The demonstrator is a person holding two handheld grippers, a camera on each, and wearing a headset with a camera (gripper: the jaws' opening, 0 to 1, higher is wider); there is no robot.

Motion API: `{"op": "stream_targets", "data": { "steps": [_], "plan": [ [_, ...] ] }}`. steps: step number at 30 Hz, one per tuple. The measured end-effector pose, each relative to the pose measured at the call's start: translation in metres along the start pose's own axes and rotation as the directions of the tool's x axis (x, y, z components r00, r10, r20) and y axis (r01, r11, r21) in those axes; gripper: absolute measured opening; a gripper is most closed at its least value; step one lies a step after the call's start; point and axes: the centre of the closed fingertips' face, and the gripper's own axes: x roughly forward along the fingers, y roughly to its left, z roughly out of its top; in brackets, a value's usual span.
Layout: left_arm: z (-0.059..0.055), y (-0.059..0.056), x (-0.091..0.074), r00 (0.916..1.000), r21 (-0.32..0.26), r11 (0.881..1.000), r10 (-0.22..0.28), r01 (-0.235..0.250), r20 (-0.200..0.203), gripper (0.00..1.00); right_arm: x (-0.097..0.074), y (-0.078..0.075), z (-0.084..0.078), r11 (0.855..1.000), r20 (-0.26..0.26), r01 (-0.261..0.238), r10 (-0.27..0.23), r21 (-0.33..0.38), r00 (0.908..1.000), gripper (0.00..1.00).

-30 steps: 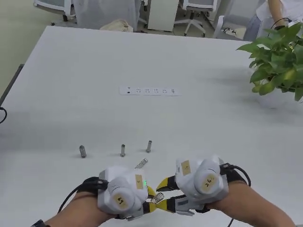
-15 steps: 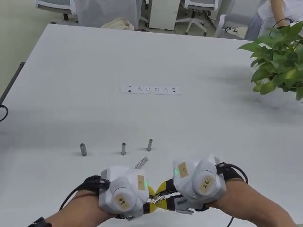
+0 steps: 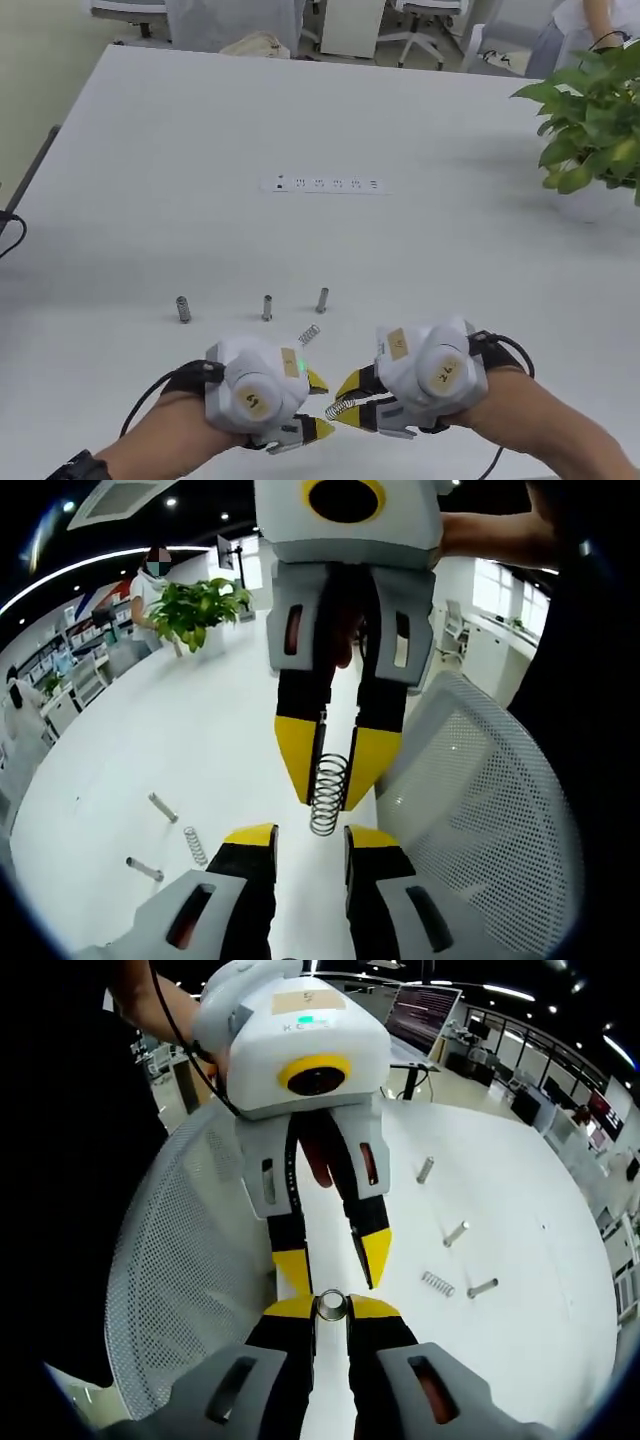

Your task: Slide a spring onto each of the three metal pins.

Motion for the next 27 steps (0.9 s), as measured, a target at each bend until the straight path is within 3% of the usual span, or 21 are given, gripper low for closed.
{"op": "stream_targets", "data": {
  "steps": [6,17,22,26,27],
  "plan": [
    [-0.009,0.010,-0.010,0.9990,-0.057,0.997,0.045,-0.044,0.003,0.29,0.000,-0.001,-0.003,1.000,-0.006,0.001,-0.001,0.006,1.0000,0.09],
    [-0.029,0.022,-0.030,0.9924,-0.153,0.981,0.123,-0.120,0.007,0.33,0.002,-0.006,-0.007,1.000,-0.010,0.003,-0.003,0.015,0.9999,0.09],
    [-0.038,0.031,-0.045,0.9836,-0.220,0.960,0.180,-0.172,0.015,0.35,0.003,-0.011,-0.013,1.000,-0.017,0.008,-0.007,0.027,0.9998,0.09],
    [-0.046,0.036,-0.054,0.9781,-0.240,0.950,0.208,-0.200,0.008,0.36,0.003,-0.014,-0.016,1.000,-0.026,0.008,-0.008,0.027,0.9996,0.09],
    [-0.050,0.038,-0.059,0.9751,-0.259,0.942,0.222,-0.212,0.008,0.36,0.003,-0.016,-0.017,1.000,-0.028,0.010,-0.009,0.027,0.9996,0.09]
  ]
}}
